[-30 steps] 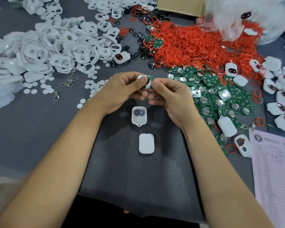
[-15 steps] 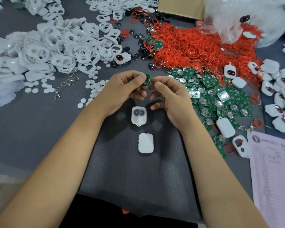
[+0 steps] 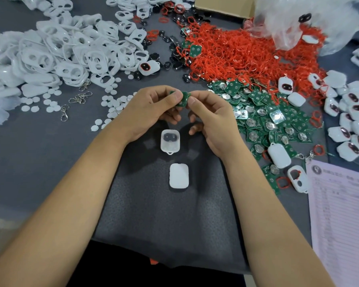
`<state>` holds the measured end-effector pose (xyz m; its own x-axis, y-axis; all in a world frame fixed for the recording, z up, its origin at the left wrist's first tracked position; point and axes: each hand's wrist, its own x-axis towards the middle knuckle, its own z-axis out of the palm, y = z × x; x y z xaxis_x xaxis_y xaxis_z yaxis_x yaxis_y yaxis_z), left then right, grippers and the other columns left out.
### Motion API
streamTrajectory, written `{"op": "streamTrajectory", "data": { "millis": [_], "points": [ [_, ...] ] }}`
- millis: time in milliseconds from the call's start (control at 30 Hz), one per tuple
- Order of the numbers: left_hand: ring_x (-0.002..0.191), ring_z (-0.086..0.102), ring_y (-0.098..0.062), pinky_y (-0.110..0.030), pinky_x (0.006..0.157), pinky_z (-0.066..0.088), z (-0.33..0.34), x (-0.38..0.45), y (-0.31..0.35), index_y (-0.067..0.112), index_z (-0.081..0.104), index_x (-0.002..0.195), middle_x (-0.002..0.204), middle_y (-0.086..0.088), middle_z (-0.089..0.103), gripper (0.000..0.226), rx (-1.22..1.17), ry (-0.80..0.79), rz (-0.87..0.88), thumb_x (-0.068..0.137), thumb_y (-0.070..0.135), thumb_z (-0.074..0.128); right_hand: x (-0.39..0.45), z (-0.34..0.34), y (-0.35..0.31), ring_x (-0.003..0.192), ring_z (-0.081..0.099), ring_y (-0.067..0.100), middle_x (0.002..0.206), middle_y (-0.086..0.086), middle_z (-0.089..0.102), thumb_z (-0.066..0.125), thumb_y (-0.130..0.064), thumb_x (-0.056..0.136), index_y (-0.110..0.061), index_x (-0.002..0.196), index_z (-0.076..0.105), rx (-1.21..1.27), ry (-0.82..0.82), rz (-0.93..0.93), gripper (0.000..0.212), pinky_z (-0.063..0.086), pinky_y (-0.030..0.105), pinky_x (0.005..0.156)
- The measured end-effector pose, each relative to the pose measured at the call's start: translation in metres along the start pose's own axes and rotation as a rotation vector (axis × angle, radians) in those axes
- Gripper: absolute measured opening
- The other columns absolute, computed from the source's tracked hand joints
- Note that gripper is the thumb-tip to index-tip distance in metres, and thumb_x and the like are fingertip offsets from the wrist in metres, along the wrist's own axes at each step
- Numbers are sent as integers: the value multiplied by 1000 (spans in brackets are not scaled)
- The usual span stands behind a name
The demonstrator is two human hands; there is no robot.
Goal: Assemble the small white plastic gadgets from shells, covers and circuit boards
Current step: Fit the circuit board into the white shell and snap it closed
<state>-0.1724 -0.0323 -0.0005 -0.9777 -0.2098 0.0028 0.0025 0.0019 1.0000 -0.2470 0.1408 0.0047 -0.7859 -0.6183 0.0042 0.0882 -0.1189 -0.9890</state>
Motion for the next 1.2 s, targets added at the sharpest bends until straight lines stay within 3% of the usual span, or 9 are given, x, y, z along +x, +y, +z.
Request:
{"op": "streamTrajectory", "data": {
  "millis": [500,1067,1200],
  "points": [
    [75,73,-14,-24,68,60,1,-2,0,17,71,103,87,4,75,10,65,-6,46,104,23,64,0,3,-2,59,55,11,70,-3,62,64,-11,100,-14,92,71,21,29,35,12,49,24,42],
    [76,72,-14,-26,70,60,2,-2,3,15,72,102,86,6,74,12,-6,53,-10,105,22,62,1,4,-2,56,52,11,66,-1,56,63,-9,100,-12,89,66,13,102,64,12,46,24,42],
    [75,72,-14,-25,69,59,2,-1,2,16,72,100,84,5,73,12,-24,61,-12,105,21,62,2,4,-2,56,55,14,74,4,62,60,-9,102,-12,90,63,29,98,59,13,46,26,41]
  ]
}}
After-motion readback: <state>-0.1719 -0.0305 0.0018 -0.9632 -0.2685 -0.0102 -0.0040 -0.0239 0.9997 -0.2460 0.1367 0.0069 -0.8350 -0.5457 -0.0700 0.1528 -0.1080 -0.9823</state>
